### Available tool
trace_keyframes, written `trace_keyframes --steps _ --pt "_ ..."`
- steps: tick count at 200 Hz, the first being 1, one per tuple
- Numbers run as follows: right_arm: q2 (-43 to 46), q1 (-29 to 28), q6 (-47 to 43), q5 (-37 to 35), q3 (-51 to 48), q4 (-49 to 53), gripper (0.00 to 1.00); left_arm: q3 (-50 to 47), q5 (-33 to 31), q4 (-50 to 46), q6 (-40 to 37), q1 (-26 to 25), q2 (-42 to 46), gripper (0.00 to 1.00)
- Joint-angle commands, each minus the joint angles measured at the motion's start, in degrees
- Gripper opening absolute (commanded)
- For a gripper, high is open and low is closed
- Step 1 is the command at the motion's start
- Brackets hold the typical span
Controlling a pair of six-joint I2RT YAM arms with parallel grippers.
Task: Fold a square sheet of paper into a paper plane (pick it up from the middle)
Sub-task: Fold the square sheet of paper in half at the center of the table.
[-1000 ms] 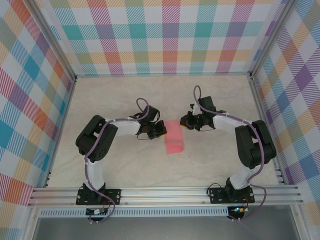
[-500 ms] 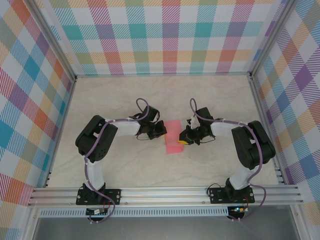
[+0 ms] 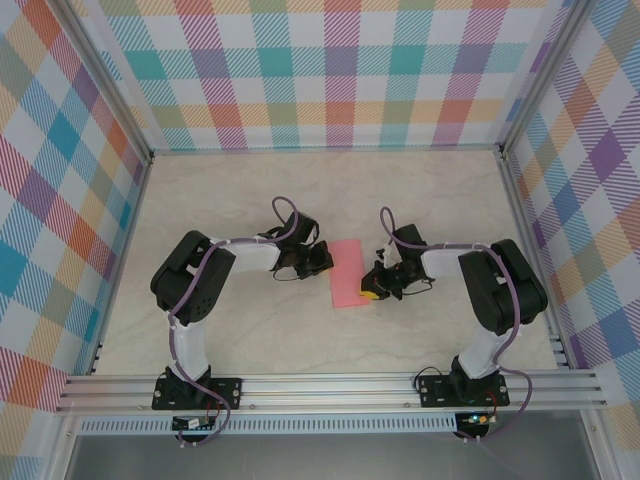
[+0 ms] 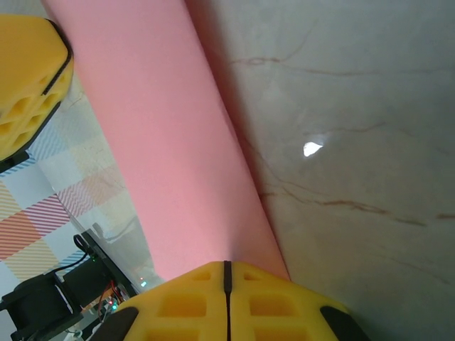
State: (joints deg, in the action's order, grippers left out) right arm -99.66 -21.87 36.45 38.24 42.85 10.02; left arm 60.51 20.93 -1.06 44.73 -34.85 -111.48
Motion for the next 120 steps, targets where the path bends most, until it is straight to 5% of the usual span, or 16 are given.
trace_keyframes --steps 1,120 --pt "-0.37 -0.19 -0.59 -1.48 -2.12 1.6 0.06 -4.96 -8.09 -12.74 -0.43 -0.84 -7.32 0.0" --pt "10.84 -0.28 -2.59 -8.87 -2.1 8.96 0.06 -5.07 -8.19 -12.45 -1.08 -0.81 -6.47 0.0"
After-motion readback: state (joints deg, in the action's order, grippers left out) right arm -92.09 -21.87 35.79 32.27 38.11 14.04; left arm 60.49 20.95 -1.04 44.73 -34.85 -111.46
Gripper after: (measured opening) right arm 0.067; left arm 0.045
